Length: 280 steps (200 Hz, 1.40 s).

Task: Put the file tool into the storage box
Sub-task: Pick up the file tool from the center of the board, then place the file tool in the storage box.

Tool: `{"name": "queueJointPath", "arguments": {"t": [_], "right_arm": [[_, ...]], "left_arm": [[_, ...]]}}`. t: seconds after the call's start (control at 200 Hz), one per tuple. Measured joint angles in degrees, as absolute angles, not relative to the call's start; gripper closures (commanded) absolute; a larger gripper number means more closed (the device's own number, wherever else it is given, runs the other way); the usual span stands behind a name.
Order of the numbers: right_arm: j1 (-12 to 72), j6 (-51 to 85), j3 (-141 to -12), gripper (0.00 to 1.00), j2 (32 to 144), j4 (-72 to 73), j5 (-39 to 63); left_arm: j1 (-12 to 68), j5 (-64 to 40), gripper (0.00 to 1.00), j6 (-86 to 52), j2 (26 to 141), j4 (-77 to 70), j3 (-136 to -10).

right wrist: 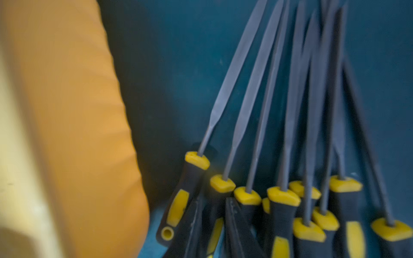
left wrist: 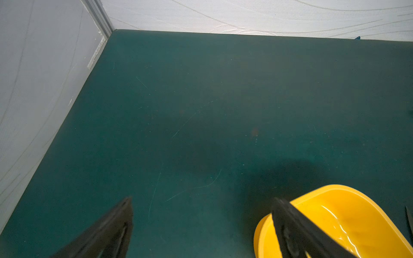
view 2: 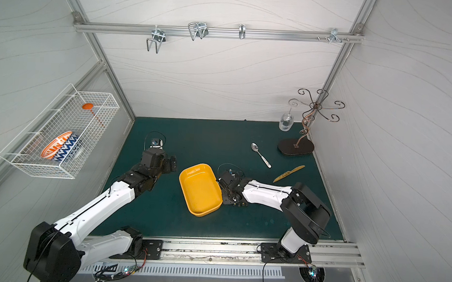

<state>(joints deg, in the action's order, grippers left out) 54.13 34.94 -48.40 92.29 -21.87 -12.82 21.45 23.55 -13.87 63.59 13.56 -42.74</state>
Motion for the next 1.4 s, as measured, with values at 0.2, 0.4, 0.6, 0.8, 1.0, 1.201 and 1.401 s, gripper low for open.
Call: {"name": "queueJointPath", "arguments": {"t": [0.2, 0.4, 0.6, 0.8, 1.0, 1.201, 1.401], "right_arm": [[54.6, 35.1, -48.9, 0.91, 93.3, -21.9, -13.2], [53.7, 35.7, -49.3, 1.0, 93.1, -22.5, -13.2], [47.9, 34.6, -49.0, 1.0, 86.0, -23.4, -11.8], [46.7, 31.5, -52.7, 1.0, 79.4, -20.7, -3.1], [46.8, 32.6, -52.5, 1.0, 79.4, -12.0, 9.7], [46.9, 34.1, -55.1, 1.0, 82.2, -7.4, 16.4], [47.8, 34.3, -58.5, 1.0, 85.7, -6.4, 19.0]], "left_arm": [[21.5, 23.6, 0.01, -13.9, 63.9, 13.6, -42.7], [21.6, 21.6, 0.02, -13.9, 63.9, 13.5, -42.7], [21.6, 14.8, 0.03, -14.0, 63.9, 13.0, -42.7], [21.6, 4.4, 0.04, -16.4, 64.3, 10.9, -42.8], [21.8, -7.4, 0.07, -24.0, 66.0, 7.4, -43.0], [21.8, -15.9, 0.07, -31.7, 66.0, 0.1, -41.4], [23.1, -21.2, 0.08, -37.3, 66.9, -6.0, -39.7]]}}
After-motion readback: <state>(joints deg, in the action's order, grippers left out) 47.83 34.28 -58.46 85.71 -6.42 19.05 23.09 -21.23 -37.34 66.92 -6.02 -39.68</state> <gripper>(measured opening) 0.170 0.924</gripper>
